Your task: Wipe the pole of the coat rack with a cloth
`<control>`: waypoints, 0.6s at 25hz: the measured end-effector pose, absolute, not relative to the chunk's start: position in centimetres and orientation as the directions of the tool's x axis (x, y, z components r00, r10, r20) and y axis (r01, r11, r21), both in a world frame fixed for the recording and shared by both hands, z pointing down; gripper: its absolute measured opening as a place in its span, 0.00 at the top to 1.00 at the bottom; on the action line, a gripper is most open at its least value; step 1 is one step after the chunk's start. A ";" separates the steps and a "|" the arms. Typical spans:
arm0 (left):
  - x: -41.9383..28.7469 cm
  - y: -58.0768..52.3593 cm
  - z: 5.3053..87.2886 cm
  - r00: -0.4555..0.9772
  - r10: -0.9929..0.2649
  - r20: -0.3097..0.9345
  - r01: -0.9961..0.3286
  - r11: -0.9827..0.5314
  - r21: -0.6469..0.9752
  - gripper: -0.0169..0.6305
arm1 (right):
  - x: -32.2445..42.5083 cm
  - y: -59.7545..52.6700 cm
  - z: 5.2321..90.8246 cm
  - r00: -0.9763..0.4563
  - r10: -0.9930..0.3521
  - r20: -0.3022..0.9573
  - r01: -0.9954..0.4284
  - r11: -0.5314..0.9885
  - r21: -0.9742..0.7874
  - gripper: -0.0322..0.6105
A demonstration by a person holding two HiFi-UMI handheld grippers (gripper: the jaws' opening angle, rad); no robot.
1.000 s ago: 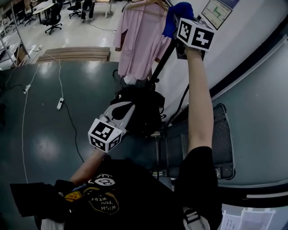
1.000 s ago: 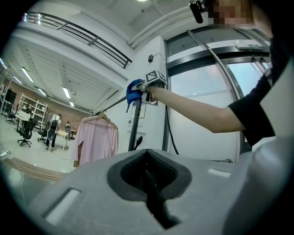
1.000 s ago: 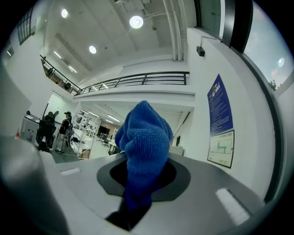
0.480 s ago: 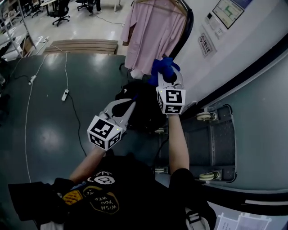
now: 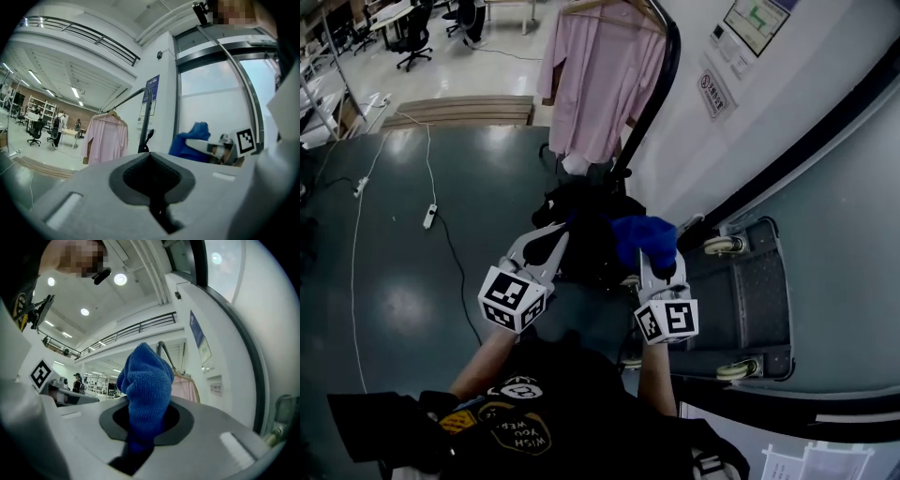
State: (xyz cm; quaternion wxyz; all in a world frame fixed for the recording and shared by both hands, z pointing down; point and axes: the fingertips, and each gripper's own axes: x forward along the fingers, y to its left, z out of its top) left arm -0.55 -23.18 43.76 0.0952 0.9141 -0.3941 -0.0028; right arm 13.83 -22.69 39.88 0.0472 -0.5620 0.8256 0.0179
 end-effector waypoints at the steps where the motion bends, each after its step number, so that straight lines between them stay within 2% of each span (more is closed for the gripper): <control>1: -0.8 -23.2 44.2 0.685 -0.724 0.078 -0.724 -0.666 0.181 0.97 | 14.9 -21.5 41.7 -0.328 -0.942 -0.073 -0.940 0.333 -0.076 0.85; 5: -0.4 -22.5 45.7 0.689 -0.716 0.112 -0.722 -0.666 0.187 0.97 | 15.9 -18.7 47.3 -0.284 -0.959 0.019 -0.937 0.274 -0.215 0.85; 15: 3.3 -20.0 45.7 0.760 -0.638 0.128 -0.650 -0.750 0.122 0.97 | 11.2 -18.7 44.2 -0.400 -0.917 0.006 -0.913 0.397 -0.097 0.85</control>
